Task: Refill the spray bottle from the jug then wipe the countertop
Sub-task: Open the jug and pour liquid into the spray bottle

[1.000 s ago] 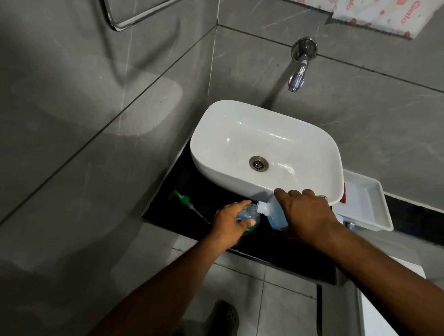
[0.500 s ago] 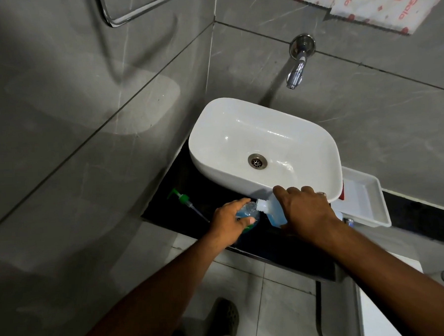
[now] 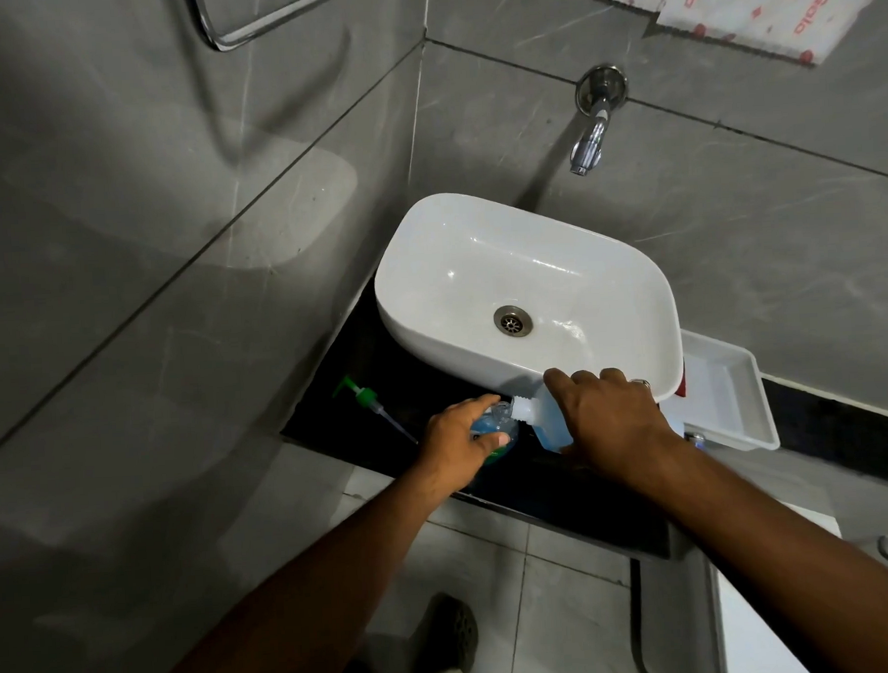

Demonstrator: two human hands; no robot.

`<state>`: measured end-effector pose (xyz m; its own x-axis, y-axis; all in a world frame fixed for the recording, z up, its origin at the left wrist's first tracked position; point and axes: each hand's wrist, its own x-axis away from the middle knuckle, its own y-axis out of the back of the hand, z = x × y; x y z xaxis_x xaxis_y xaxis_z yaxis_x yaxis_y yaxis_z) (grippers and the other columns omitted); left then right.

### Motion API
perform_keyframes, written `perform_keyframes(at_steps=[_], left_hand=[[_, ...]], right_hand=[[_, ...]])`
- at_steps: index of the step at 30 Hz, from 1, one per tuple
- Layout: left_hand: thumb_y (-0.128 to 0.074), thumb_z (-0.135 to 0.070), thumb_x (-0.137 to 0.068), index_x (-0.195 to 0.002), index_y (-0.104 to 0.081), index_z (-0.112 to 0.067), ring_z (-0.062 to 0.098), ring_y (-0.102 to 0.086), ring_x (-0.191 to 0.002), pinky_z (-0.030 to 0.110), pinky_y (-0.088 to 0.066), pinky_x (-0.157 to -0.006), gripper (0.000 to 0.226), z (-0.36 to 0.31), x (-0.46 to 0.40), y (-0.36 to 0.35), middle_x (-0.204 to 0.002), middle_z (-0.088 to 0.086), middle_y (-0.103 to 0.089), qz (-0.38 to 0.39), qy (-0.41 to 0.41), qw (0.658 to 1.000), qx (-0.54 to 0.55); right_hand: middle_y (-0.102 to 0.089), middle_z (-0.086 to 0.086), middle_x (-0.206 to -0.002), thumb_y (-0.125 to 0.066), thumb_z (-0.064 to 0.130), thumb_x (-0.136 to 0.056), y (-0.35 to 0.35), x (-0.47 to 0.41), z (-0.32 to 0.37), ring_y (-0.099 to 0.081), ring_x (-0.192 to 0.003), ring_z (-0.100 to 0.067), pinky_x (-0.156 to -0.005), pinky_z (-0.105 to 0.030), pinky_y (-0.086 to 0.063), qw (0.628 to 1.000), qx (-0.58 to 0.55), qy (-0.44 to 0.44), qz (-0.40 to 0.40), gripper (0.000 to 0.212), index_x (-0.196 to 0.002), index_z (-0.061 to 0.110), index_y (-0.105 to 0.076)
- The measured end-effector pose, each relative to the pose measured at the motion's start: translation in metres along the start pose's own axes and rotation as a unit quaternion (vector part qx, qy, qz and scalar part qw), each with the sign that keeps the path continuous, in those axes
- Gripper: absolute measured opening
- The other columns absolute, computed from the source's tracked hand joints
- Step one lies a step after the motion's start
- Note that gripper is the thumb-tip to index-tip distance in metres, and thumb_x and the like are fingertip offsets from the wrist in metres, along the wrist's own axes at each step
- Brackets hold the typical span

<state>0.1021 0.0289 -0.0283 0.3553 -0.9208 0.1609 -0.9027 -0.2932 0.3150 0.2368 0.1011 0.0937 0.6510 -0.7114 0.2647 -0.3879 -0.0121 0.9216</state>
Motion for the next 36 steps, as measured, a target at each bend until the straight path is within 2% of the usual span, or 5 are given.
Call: perform_keyframes(at_steps=[6,14,21,31,36], left_hand=[[-0.070,-0.013,-0.082,-0.132,-0.052,-0.018,0.018,-0.055,-0.118,0.032,-0.046,-0.103,0.053,-0.0001,0.0001,-0.0001,-0.134,0.004,-0.056,-0.002,0.001,1.000,0.002],[-0.069,-0.014,-0.083,-0.134,-0.051,-0.019,0.016,-0.053,-0.118,0.028,-0.045,-0.102,0.054,-0.0003,0.0007,0.0003,-0.135,0.002,-0.055,0.002,0.004,1.000,0.000],[-0.069,-0.014,-0.083,-0.134,-0.051,-0.019,0.019,-0.054,-0.119,0.037,-0.046,-0.104,0.054,-0.0012,0.0006,0.0007,-0.135,0.004,-0.055,0.004,0.007,1.000,0.001],[-0.069,-0.013,-0.083,-0.134,-0.051,-0.018,0.018,-0.054,-0.119,0.032,-0.046,-0.103,0.054,0.0001,-0.0001,0.0004,-0.135,0.003,-0.054,0.006,0.006,1.000,0.005],[-0.069,-0.014,-0.083,-0.134,-0.051,-0.018,0.019,-0.054,-0.119,0.034,-0.046,-0.104,0.054,-0.0005,-0.0003,0.0010,-0.135,0.004,-0.055,0.008,0.007,1.000,0.000]], right_hand=[[-0.058,-0.007,-0.118,-0.072,0.042,-0.075,0.0002,-0.0007,0.0001,-0.054,-0.106,-0.031,-0.084,-0.041,-0.045,1.000,0.004,-0.002,-0.002,0.072,-0.131,0.020,-0.033],[-0.057,-0.008,-0.121,-0.072,0.038,-0.075,0.0026,0.0002,0.0004,-0.053,-0.109,-0.031,-0.087,-0.043,-0.045,1.000,0.006,0.001,0.005,0.073,-0.133,0.019,-0.033],[-0.057,-0.008,-0.121,-0.072,0.039,-0.076,0.0033,0.0000,0.0008,-0.054,-0.109,-0.032,-0.088,-0.044,-0.045,1.000,0.007,0.003,0.002,0.073,-0.134,0.019,-0.032],[-0.057,-0.008,-0.119,-0.069,0.043,-0.077,0.0006,-0.0013,0.0007,-0.053,-0.107,-0.031,-0.085,-0.042,-0.044,1.000,0.007,0.003,-0.004,0.071,-0.133,0.019,-0.032],[-0.057,-0.008,-0.121,-0.070,0.041,-0.077,0.0014,-0.0022,0.0013,-0.053,-0.108,-0.032,-0.087,-0.043,-0.045,1.000,0.013,0.002,0.002,0.072,-0.133,0.019,-0.032]])
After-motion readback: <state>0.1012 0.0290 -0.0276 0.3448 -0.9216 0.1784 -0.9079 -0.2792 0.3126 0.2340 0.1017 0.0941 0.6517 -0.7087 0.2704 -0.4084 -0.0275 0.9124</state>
